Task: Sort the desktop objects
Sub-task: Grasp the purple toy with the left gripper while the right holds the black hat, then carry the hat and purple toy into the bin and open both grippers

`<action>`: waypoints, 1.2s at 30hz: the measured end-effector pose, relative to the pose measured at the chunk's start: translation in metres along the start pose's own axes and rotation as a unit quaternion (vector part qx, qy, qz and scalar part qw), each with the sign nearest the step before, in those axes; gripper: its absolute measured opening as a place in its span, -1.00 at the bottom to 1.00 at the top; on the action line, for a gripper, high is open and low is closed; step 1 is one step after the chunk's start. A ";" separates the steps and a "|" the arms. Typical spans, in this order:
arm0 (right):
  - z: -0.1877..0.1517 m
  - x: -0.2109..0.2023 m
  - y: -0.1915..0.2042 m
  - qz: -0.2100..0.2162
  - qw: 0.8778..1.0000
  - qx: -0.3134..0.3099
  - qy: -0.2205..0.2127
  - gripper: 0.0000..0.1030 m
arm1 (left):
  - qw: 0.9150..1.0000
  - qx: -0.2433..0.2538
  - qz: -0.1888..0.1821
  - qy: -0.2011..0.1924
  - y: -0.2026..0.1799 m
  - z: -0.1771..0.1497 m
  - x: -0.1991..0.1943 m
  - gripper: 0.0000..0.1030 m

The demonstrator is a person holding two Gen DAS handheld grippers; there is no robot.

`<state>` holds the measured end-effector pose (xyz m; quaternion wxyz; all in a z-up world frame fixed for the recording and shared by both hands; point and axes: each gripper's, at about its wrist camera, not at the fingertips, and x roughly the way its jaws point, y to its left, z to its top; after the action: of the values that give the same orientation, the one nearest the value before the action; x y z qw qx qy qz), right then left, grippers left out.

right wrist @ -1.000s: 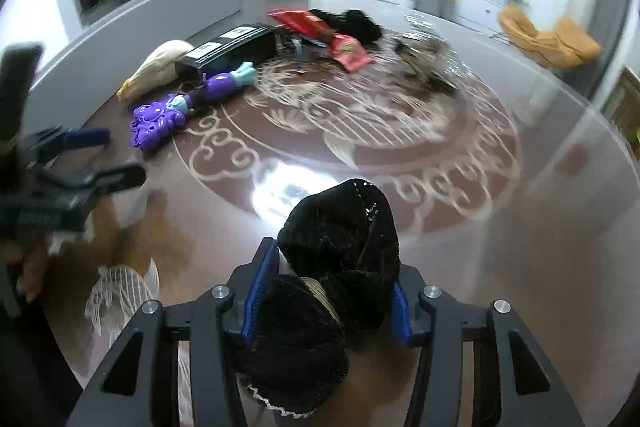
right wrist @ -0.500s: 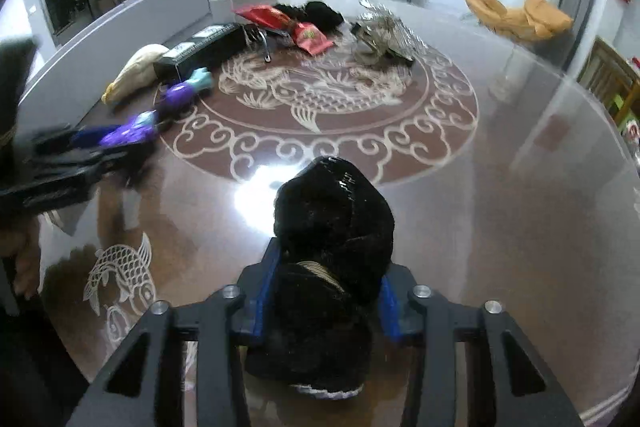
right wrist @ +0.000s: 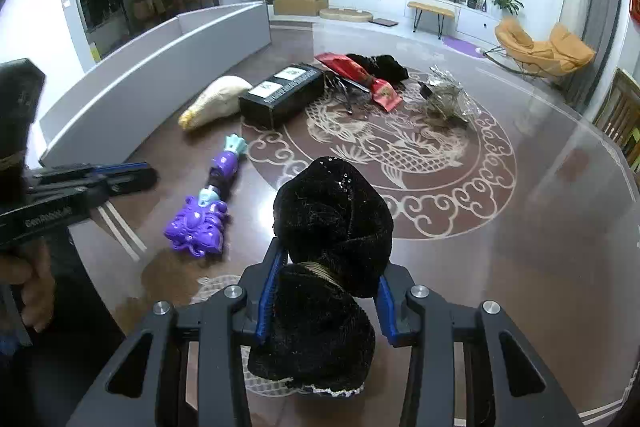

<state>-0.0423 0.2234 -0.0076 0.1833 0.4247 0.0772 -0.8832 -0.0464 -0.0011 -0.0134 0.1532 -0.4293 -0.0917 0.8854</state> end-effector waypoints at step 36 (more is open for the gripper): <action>0.168 0.017 0.239 0.242 0.962 -0.105 -0.074 -0.20 | 0.970 -0.137 0.174 -0.103 0.228 0.070 -0.170 -0.62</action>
<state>-0.0804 -0.0504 0.0896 0.4407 0.3426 0.0507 -0.8282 -0.0462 -0.2760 0.0875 -0.0735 -0.3616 -0.1511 0.9171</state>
